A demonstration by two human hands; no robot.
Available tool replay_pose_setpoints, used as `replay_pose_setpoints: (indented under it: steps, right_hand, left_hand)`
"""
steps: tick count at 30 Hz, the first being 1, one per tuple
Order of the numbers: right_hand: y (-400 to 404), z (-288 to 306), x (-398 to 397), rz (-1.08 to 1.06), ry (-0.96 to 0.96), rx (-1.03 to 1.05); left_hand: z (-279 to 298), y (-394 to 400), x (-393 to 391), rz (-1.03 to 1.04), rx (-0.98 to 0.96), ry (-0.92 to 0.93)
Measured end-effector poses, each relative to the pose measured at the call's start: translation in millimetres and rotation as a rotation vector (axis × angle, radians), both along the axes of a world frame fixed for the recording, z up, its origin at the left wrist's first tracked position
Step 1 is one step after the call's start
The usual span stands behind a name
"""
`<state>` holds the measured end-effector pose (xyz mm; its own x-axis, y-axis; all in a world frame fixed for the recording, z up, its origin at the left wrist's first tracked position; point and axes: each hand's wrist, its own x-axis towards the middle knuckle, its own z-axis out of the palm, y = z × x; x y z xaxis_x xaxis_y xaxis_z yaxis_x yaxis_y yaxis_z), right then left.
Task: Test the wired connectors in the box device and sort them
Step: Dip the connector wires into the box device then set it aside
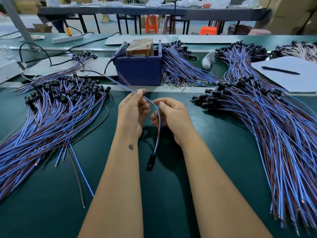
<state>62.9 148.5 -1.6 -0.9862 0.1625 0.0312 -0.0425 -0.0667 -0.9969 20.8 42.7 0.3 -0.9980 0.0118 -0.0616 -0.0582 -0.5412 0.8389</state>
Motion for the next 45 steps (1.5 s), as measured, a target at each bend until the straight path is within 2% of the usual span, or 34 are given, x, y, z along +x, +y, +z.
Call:
replay_pose_setpoints:
  steps: [2,3,7,10,13,16,18,22,24,30,36,39,42,45]
  right_hand:
    - [6.3,-0.5,-0.3,0.092,-0.016,-0.089]
    - [9.3,-0.5,0.0,0.146,-0.002,-0.171]
    - [17.0,2.1,0.7,0.278,0.131,-0.565]
    - [17.3,2.0,-1.6,0.144,0.158,-0.610]
    - [18.1,-2.2,-5.0,-0.170,0.140,-0.391]
    - [22.0,-9.3,-8.6,-0.420,0.121,-0.089]
    - [22.7,-12.1,-10.1,-0.503,0.142,0.057]
    - [22.8,-12.1,-7.4,-0.547,0.141,0.032]
    - [25.7,-12.2,-3.3,-0.575,0.106,0.091]
    - [57.6,1.3,14.9,-0.598,0.054,0.355]
    - [119.9,26.1,40.5,-0.593,-0.002,0.756]
    - [152.5,37.5,48.6,-0.652,-0.049,1.006]
    - [177.5,42.0,53.5,-0.686,-0.135,1.185]
    - [189.7,42.5,55.4,-0.634,-0.235,1.326]
  left_hand:
    - [0.5,-3.6,-1.6,0.050,0.146,-0.048]
    - [-0.9,-4.6,-2.7,0.090,0.133,-0.056]
    - [-7.3,-2.4,-4.8,0.171,-0.138,-0.023]
    - [-13.5,1.4,-4.2,0.141,-0.426,0.073]
    - [-18.2,5.8,-1.5,0.083,-0.690,0.196]
    - [-18.6,14.3,3.0,0.044,-0.809,0.265]
    - [-18.2,22.5,7.6,0.022,-0.871,0.300]
    - [-19.0,37.7,18.5,0.011,-1.039,0.395]
    - [-18.2,41.7,22.7,0.045,-1.077,0.447]
    - [-13.1,67.9,48.5,-0.099,-0.995,0.651]
    - [-9.0,93.3,72.8,-0.076,-0.916,0.982]
    - [-9.0,103.0,84.4,-0.267,-0.880,1.054]
    - [-12.2,111.5,93.7,-0.537,-1.038,1.124]
    - [-15.1,114.6,95.3,-0.607,-1.077,1.101]
